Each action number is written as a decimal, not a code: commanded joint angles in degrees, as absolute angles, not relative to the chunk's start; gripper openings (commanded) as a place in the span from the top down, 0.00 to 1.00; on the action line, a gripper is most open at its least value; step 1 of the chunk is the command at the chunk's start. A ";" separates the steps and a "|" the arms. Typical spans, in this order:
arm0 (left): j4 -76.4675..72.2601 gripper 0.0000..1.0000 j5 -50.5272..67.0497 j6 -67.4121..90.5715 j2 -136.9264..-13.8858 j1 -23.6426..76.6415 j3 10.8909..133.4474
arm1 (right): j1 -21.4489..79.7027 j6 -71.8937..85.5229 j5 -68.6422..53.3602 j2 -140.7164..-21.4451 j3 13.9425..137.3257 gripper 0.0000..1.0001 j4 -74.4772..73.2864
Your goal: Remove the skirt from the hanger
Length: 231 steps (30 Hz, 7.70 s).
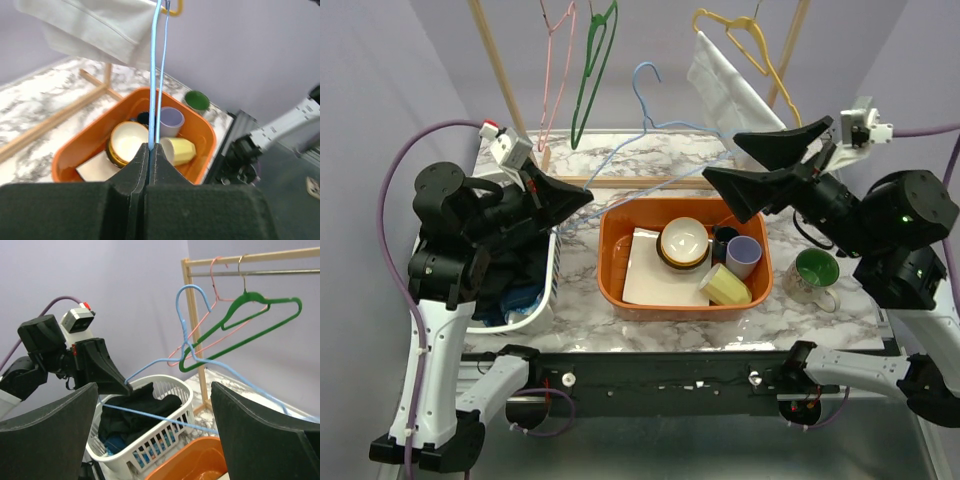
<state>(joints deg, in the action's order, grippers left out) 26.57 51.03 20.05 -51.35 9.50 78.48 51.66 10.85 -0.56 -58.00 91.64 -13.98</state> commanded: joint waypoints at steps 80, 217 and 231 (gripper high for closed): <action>25.22 0.01 10.03 16.17 -58.10 24.43 84.38 | 27.69 3.78 11.61 -76.99 112.14 0.00 -31.99; 25.93 0.11 33.39 19.86 -57.31 24.43 91.59 | 12.30 31.89 -46.23 -42.01 85.08 0.99 -11.09; 17.23 0.74 42.70 27.32 -56.42 24.43 87.54 | 12.22 34.63 -42.63 -42.71 83.59 0.99 -6.24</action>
